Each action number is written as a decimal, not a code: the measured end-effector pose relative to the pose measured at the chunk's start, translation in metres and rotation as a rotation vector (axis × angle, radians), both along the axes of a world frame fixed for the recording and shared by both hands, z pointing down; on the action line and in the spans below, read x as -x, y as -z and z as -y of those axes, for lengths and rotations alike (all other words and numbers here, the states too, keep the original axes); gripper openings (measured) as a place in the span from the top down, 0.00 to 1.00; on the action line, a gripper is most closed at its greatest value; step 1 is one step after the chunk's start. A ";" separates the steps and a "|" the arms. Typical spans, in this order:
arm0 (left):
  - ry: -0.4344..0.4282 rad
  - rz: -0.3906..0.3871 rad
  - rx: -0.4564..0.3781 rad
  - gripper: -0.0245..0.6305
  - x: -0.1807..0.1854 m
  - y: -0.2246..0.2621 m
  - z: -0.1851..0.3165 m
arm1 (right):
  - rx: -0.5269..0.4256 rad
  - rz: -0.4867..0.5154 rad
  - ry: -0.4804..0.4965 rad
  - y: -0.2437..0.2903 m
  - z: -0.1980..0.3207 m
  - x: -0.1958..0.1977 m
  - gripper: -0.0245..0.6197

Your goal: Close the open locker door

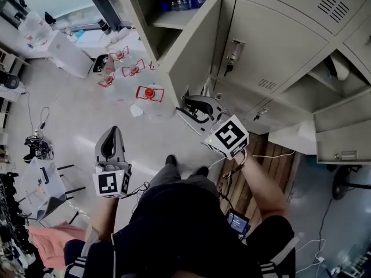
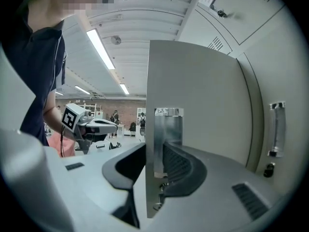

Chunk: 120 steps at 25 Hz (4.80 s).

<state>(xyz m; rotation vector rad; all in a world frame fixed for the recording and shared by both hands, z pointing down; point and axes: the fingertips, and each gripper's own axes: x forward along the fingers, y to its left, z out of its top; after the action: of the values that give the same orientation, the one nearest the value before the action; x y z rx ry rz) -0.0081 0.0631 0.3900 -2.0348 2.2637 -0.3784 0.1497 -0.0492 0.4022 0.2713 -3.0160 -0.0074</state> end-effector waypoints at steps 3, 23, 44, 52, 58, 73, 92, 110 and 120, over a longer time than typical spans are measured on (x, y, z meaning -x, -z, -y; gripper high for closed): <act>-0.039 0.004 -0.003 0.96 0.013 -0.004 0.005 | -0.005 -0.013 -0.050 -0.001 0.004 0.015 0.79; -0.455 -0.066 -0.053 0.96 0.173 -0.001 0.084 | -0.032 0.003 -0.589 -0.001 0.092 0.147 0.79; -0.314 -0.101 -0.052 0.96 0.194 -0.002 0.132 | -0.051 -0.015 -0.574 -0.003 0.179 0.185 0.85; -0.313 -0.082 -0.058 0.96 0.182 -0.002 0.140 | -0.057 -0.001 -0.606 -0.003 0.198 0.187 0.89; -0.351 -0.103 -0.068 0.96 0.192 0.003 0.154 | -0.071 -0.019 -0.669 -0.002 0.209 0.189 0.89; -0.500 -0.117 -0.051 0.96 0.205 0.002 0.176 | -0.143 -0.067 -0.859 -0.003 0.228 0.187 0.89; -0.519 -0.128 -0.040 0.96 0.207 0.002 0.192 | -0.209 -0.129 -0.998 -0.003 0.233 0.187 0.87; -0.498 -0.100 -0.033 0.96 0.223 -0.003 0.191 | -0.231 -0.167 -1.044 -0.004 0.230 0.186 0.86; -0.497 -0.121 -0.048 0.96 0.221 0.002 0.191 | -0.218 -0.172 -1.052 -0.007 0.231 0.180 0.87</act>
<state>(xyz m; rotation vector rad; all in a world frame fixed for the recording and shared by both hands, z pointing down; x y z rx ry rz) -0.2291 -0.1281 0.3877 -2.5434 1.7050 -0.1628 -0.0305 -0.2805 0.4095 1.6930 -2.3389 -0.2450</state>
